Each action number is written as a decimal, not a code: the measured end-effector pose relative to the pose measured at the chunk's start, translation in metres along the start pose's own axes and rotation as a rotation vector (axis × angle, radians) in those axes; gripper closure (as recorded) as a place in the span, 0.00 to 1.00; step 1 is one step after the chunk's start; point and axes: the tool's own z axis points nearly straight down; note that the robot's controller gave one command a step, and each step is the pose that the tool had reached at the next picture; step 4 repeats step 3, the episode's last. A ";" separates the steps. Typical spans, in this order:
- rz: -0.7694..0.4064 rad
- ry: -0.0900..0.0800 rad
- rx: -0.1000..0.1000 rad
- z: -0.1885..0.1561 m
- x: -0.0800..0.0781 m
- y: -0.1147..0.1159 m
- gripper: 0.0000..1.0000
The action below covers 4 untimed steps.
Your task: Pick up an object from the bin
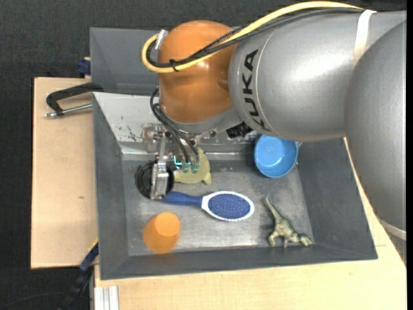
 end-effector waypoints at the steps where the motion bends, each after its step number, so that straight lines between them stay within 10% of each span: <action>1: -0.289 -0.004 0.002 0.121 -0.012 -0.050 0.00; 2: -0.290 -0.007 -0.002 0.118 -0.012 -0.048 1.00; 3: -0.313 -0.024 0.001 -0.040 -0.008 -0.097 1.00; 4: -0.313 -0.024 0.001 -0.040 -0.008 -0.097 1.00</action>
Offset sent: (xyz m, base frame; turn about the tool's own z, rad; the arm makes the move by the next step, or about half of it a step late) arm 0.0113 -0.0491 -0.1195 -0.2904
